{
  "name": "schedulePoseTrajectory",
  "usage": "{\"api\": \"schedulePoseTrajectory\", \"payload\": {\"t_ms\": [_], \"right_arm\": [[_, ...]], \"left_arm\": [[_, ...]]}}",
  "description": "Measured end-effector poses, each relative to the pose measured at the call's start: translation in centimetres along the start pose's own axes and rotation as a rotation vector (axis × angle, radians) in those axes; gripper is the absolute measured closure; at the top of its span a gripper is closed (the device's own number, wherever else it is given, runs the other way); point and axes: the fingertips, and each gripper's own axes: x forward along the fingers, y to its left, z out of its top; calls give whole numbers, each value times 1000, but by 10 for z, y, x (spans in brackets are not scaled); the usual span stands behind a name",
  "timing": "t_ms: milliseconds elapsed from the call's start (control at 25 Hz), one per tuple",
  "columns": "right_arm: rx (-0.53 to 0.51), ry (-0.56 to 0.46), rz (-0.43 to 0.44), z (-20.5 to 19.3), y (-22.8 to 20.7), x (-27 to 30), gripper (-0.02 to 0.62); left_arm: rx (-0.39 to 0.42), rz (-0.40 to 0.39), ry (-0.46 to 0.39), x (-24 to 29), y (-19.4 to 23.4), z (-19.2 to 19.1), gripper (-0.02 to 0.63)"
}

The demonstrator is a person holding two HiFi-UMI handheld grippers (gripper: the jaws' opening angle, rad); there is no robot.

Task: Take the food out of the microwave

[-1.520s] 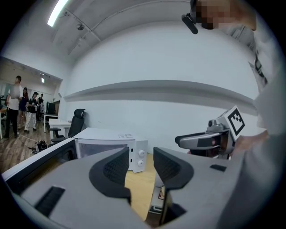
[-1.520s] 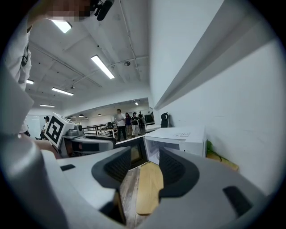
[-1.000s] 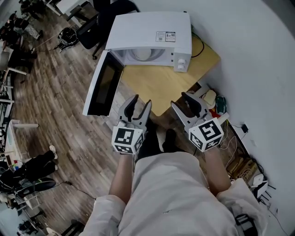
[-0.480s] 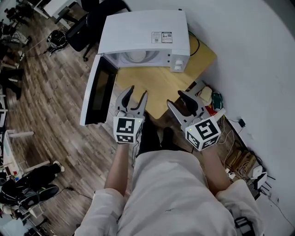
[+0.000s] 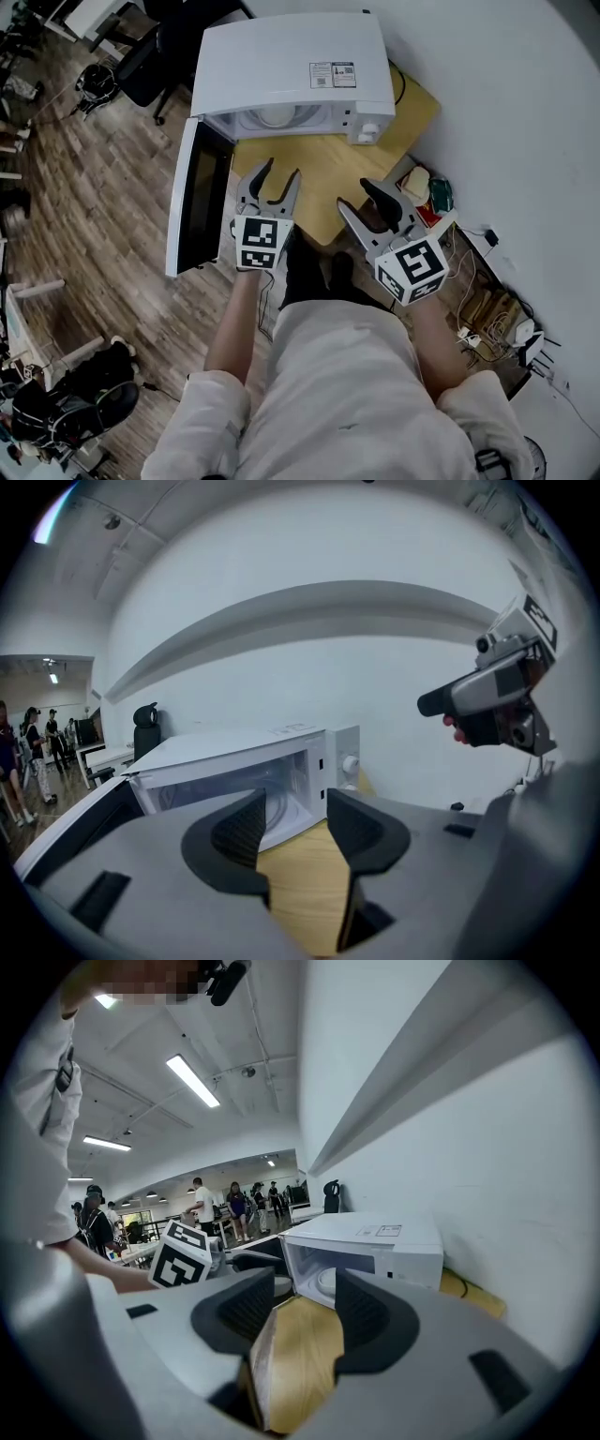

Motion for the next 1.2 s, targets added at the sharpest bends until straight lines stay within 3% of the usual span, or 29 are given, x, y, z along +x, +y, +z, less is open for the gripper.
{"api": "schedulePoseTrajectory", "payload": {"t_ms": [400,1200], "right_arm": [[31,35,-45,-8,-14,24,407],[82,78,-102,-26,-30,38,407]], "left_arm": [[28,-29,57,50,28,-29,405],[305,-24,187,134,67,-78,402]]}}
